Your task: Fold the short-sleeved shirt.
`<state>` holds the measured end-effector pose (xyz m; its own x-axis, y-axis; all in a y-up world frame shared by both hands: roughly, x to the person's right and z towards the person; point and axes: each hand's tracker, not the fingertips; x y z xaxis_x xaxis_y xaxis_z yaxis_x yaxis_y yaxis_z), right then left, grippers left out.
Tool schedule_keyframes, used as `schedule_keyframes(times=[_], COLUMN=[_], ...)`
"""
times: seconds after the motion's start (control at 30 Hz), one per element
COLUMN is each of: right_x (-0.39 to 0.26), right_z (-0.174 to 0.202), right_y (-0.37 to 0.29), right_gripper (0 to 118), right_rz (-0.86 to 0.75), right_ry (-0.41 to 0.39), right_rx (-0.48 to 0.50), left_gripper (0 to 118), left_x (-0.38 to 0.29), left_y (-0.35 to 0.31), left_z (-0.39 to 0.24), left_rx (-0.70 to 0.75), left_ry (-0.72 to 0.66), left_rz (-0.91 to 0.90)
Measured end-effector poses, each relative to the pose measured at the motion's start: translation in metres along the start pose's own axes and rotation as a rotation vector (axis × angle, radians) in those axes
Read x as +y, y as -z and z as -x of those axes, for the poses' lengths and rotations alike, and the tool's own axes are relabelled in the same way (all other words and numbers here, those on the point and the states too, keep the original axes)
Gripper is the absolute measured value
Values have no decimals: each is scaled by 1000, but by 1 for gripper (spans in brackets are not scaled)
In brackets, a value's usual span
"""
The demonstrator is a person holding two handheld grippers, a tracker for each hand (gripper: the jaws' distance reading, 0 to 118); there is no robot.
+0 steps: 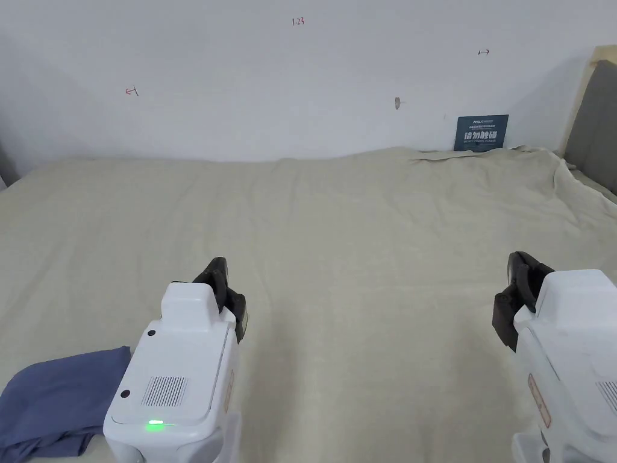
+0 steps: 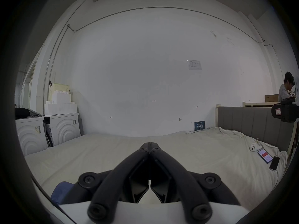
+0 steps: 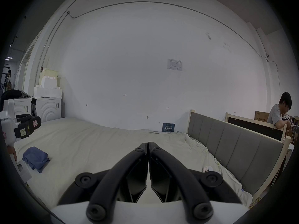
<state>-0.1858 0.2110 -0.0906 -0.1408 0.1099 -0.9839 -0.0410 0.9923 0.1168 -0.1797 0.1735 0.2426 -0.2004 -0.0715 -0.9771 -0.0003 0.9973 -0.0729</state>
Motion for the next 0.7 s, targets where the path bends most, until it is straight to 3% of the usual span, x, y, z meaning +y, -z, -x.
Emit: schedule_keyframes(times=[0.7], right_x=[1], right_z=[0], right_y=[0], right_gripper=[1], right_rz=[0], right_ry=[0], right_rx=[4], left_gripper=[0], left_x=[0], left_y=[1], left_z=[1], left_rx=[5], left_ry=[-1], left_rz=[1])
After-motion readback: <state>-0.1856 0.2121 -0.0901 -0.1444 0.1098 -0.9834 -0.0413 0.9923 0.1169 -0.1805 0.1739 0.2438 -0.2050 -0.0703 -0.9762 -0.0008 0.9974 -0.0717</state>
